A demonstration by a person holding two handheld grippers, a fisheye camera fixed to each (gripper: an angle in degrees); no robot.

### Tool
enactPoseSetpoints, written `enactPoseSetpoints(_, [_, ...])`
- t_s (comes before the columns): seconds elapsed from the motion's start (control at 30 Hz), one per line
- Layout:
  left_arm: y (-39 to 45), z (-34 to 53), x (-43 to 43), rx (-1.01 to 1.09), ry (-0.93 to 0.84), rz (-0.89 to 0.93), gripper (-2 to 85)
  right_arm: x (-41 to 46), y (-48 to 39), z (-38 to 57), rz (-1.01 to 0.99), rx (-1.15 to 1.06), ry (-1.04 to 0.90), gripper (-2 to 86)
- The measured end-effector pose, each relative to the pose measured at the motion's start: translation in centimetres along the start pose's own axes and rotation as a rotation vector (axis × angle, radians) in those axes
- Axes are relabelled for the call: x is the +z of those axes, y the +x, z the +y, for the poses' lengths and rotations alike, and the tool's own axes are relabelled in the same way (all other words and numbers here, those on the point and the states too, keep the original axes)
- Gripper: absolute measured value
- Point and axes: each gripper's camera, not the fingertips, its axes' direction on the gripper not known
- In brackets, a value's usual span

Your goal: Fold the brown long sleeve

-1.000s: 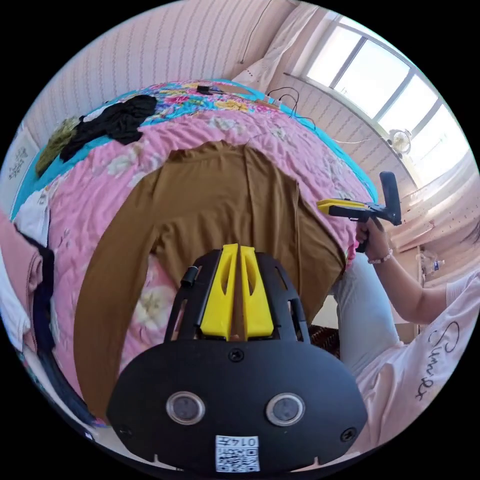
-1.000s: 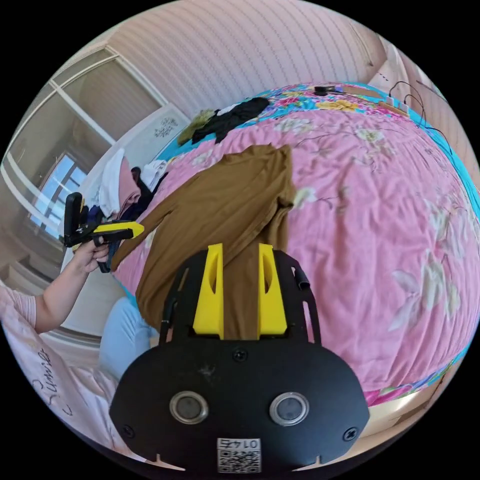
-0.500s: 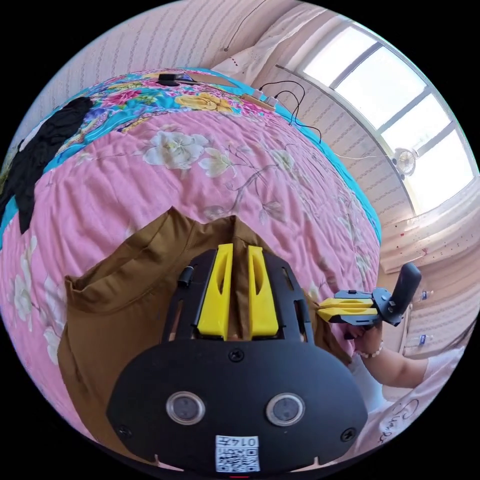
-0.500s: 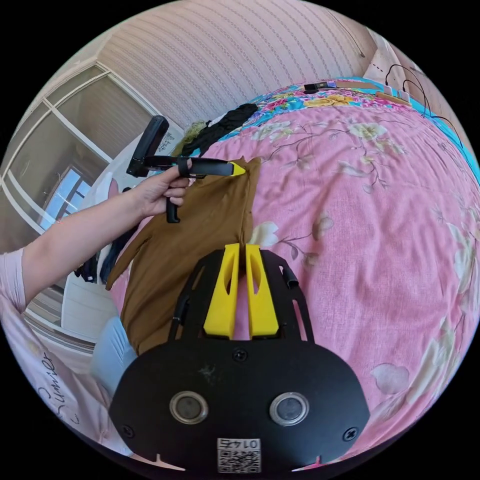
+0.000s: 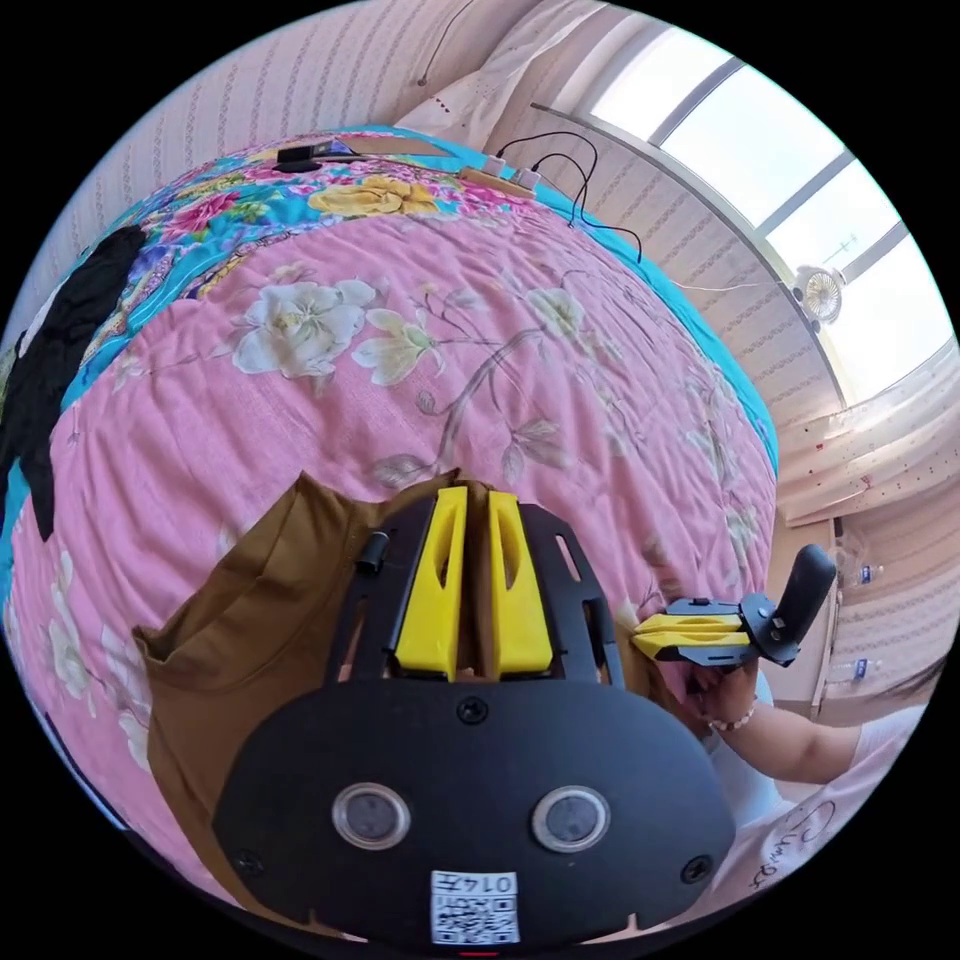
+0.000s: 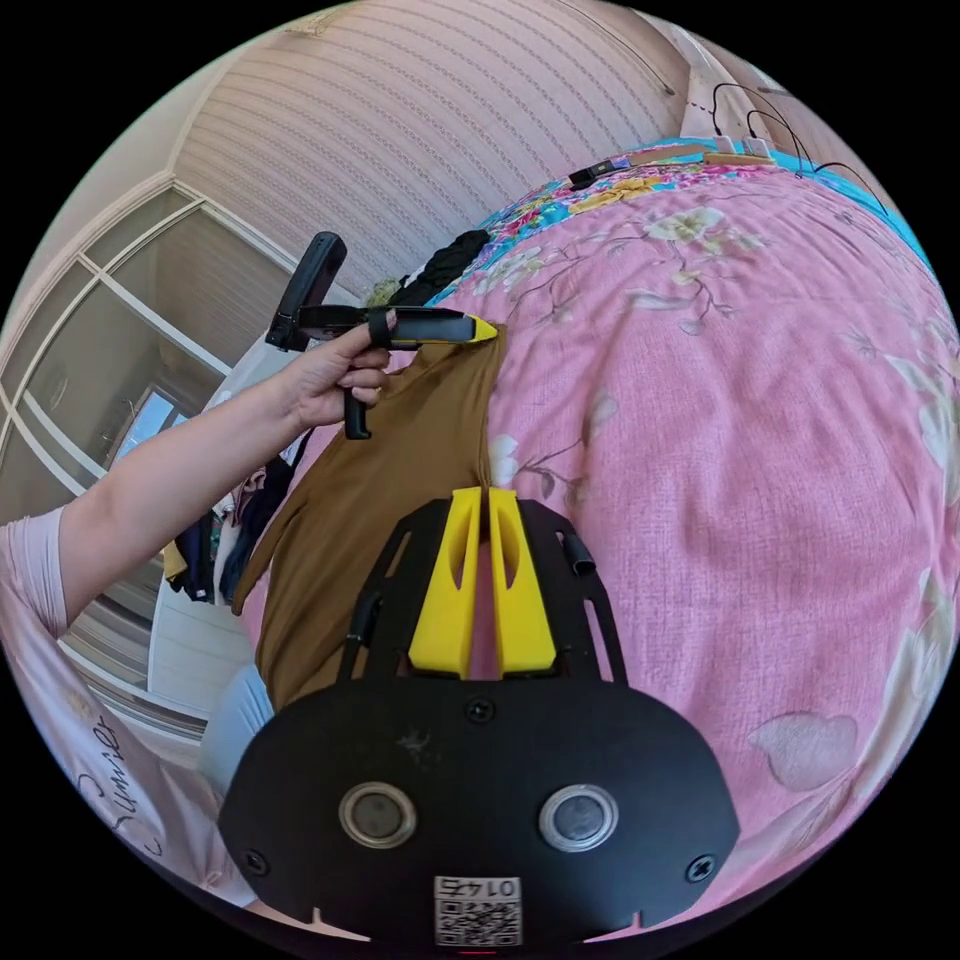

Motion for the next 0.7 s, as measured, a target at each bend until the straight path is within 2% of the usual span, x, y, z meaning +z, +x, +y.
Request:
enactPoseSetpoints(0.1, [-1.4, 4.0, -5.5, 0.001, 0.094, -0.031, 6.2, 0.2, -1.2, 0.2, 0.041, -0.023, -0.002, 1.3])
enactPoseSetpoints(0.2, [-2.4, 12.6, -11.7, 0.024, 0.221, -0.076, 6.9, -1.3, -2.1, 1.2, 0.098, 0.005, 0.041, 1.8])
enactPoseSetpoints(0.3, [-3.3, 25.0, -16.3, -0.051, 0.282, -0.078, 6.9, -3.2, -4.2, 2.3, 0.148, -0.011, 0.086, 2.2])
enactPoseSetpoints(0.37, [-3.7, 36.2, -19.1, -0.2, 0.299, -0.137, 6.6, -2.6, -7.1, 2.3, 0.13, -0.07, 0.038, 2.4])
enactPoseSetpoints(0.4, [-3.7, 39.0, -19.8, -0.249, 0.305, -0.16, 6.5, -2.1, -8.2, 2.1, 0.12, -0.092, 0.017, 2.4])
enactPoseSetpoints(0.47, [-3.7, 49.7, -22.0, -0.477, 0.327, -0.253, 6.3, 1.4, -13.6, 1.6, 0.079, -0.208, -0.079, 2.6])
enactPoseSetpoints(0.5, [-3.6, 52.0, -22.4, -0.525, 0.337, -0.278, 6.2, 2.6, -15.2, 1.5, 0.068, -0.242, -0.102, 2.7])
enactPoseSetpoints(0.57, [-3.3, 61.0, -23.6, -0.765, 0.39, -0.389, 4.0, 8.1, -22.3, 1.2, 0.021, -0.374, -0.194, 2.9])
enactPoseSetpoints(0.67, [-3.7, 69.1, -23.6, -1.007, 0.431, -0.354, 0.1, 15.7, -32.0, 1.2, -0.088, -0.507, -0.313, 3.3])
enactPoseSetpoints(0.7, [-3.9, 70.1, -23.6, -1.023, 0.436, -0.335, -0.1, 17.1, -34.1, 1.4, -0.116, -0.542, -0.337, 3.4])
